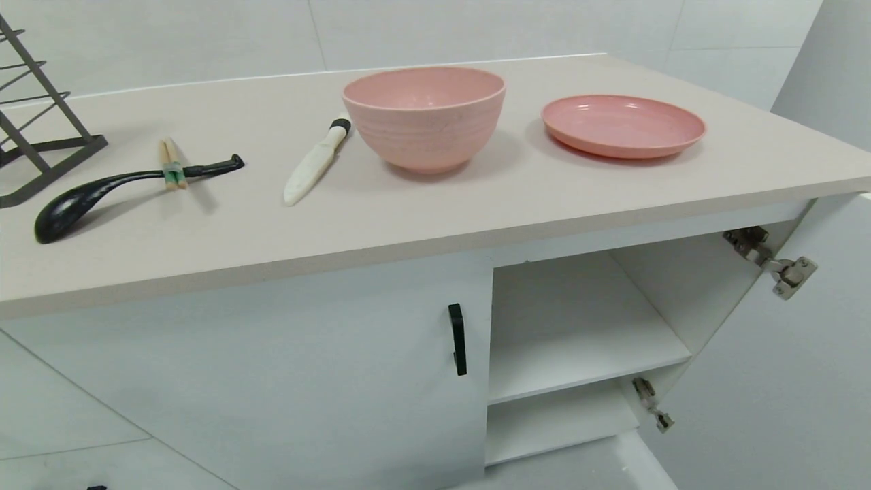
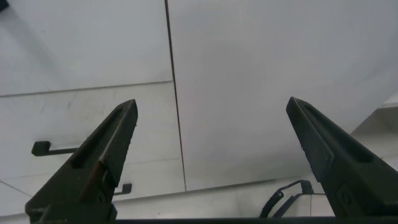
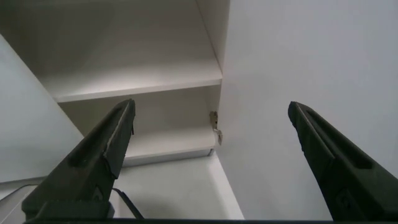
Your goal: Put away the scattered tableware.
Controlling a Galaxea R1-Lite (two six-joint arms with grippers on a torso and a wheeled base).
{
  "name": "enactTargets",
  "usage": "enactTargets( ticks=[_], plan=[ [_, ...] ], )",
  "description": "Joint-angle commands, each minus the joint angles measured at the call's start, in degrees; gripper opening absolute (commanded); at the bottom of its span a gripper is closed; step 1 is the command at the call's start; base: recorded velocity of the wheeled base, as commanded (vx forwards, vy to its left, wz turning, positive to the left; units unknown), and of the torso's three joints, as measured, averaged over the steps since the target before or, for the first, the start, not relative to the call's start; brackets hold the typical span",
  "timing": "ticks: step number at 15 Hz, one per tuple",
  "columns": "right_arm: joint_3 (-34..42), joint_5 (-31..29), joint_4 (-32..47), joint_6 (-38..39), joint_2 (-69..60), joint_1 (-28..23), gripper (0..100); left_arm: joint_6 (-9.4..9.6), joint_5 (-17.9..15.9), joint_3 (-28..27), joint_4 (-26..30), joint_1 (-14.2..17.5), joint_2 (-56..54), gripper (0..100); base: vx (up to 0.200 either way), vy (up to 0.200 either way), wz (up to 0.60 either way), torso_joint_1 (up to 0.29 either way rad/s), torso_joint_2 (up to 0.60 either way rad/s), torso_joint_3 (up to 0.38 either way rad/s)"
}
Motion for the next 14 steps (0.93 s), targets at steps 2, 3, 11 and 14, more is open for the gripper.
enactTargets(
  ticks=[2,3,11,14],
  plan=[
    [0.0,0.0,0.0,0.0,0.0,0.0,100,-0.04,0.0,0.0,0.0,0.0,0.1,100,0.000,0.000,0.00,0.183,-0.10,-0.066],
    [0.0,0.0,0.0,0.0,0.0,0.0,100,-0.04,0.0,0.0,0.0,0.0,0.1,100,0.000,0.000,0.00,0.237,-0.02,-0.110],
    [0.0,0.0,0.0,0.0,0.0,0.0,100,-0.04,0.0,0.0,0.0,0.0,0.1,100,0.000,0.000,0.00,0.234,-0.50,-0.209],
    [0.0,-0.1,0.0,0.0,0.0,0.0,100,-0.04,0.0,0.0,0.0,0.0,0.1,100,0.000,0.000,0.00,0.131,-0.48,-0.224]
  ],
)
